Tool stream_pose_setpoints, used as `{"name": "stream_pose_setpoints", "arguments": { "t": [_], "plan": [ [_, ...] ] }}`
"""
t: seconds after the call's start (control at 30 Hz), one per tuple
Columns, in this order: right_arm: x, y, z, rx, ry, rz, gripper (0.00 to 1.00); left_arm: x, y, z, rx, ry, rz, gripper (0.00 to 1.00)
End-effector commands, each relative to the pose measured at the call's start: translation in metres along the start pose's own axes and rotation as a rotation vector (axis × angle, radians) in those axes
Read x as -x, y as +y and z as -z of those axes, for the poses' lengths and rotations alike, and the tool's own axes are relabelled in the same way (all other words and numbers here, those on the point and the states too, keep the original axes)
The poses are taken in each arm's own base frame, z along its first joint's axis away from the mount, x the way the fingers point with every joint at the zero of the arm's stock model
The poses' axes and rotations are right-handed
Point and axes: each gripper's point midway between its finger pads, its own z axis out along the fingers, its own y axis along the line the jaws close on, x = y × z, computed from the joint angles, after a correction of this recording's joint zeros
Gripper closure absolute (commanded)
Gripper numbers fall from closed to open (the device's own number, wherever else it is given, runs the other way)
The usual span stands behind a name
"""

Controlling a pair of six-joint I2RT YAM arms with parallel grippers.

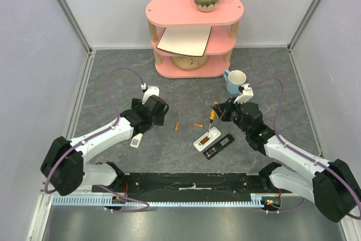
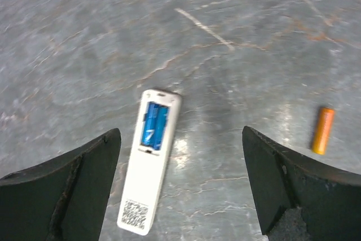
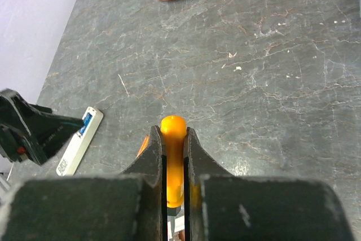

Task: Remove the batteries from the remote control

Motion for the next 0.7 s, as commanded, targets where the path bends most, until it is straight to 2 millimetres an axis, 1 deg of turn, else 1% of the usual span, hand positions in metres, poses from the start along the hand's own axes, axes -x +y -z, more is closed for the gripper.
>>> {"name": "stream_pose_setpoints", "arguments": {
  "t": [0.0,0.07,0.13,0.17,0.23,0.27,0.3,0.37,0.4,0.47,0.5,0.57,0.6,0.67],
  "plan": [
    [-0.002,-0.007,0.003,-0.020,-0.005,0.032,1.00,0.003,0.039,0.011,0.177,0.026,0.153,0.06],
    [-0.004,-0.009,0.003,-0.025,-0.001,0.040,1.00,-0.001,0.041,0.007,0.191,0.052,0.141,0.06],
    [-0.003,-0.009,0.004,-0.026,0.000,0.046,1.00,-0.011,0.040,0.002,0.195,0.102,0.114,0.04],
    [-0.003,-0.011,0.005,-0.038,-0.004,0.053,1.00,-0.015,0.042,-0.002,0.197,0.126,0.101,0.04],
    [0.001,-0.012,0.007,-0.044,-0.014,0.059,1.00,-0.027,0.039,-0.009,0.177,0.181,0.076,0.04],
    [0.001,-0.013,0.008,-0.049,-0.015,0.065,1.00,-0.031,0.040,-0.012,0.174,0.201,0.070,0.04],
    [0.002,-0.014,0.009,-0.054,-0.021,0.066,1.00,-0.036,0.037,-0.014,0.149,0.225,0.064,0.05],
    [0.004,-0.014,0.011,-0.058,-0.026,0.071,1.00,-0.043,0.036,-0.020,0.123,0.247,0.059,0.06],
    [0.005,-0.015,0.012,-0.063,-0.032,0.072,1.00,-0.047,0.030,-0.022,0.079,0.271,0.067,0.07],
    [0.005,-0.016,0.012,-0.065,-0.031,0.074,1.00,-0.050,0.028,-0.026,0.049,0.288,0.080,0.08],
    [0.004,-0.016,0.013,-0.066,-0.030,0.074,1.00,-0.052,0.022,-0.028,0.014,0.307,0.089,0.12],
    [0.004,-0.017,0.013,-0.066,-0.030,0.073,1.00,-0.054,0.023,-0.033,-0.004,0.324,0.108,0.16],
    [0.004,-0.016,0.013,-0.066,-0.030,0.072,1.00,-0.061,0.022,-0.037,-0.014,0.357,0.105,0.20],
    [0.004,-0.016,0.013,-0.066,-0.028,0.072,1.00,-0.061,0.023,-0.039,-0.012,0.374,0.111,0.24]
  ]
}}
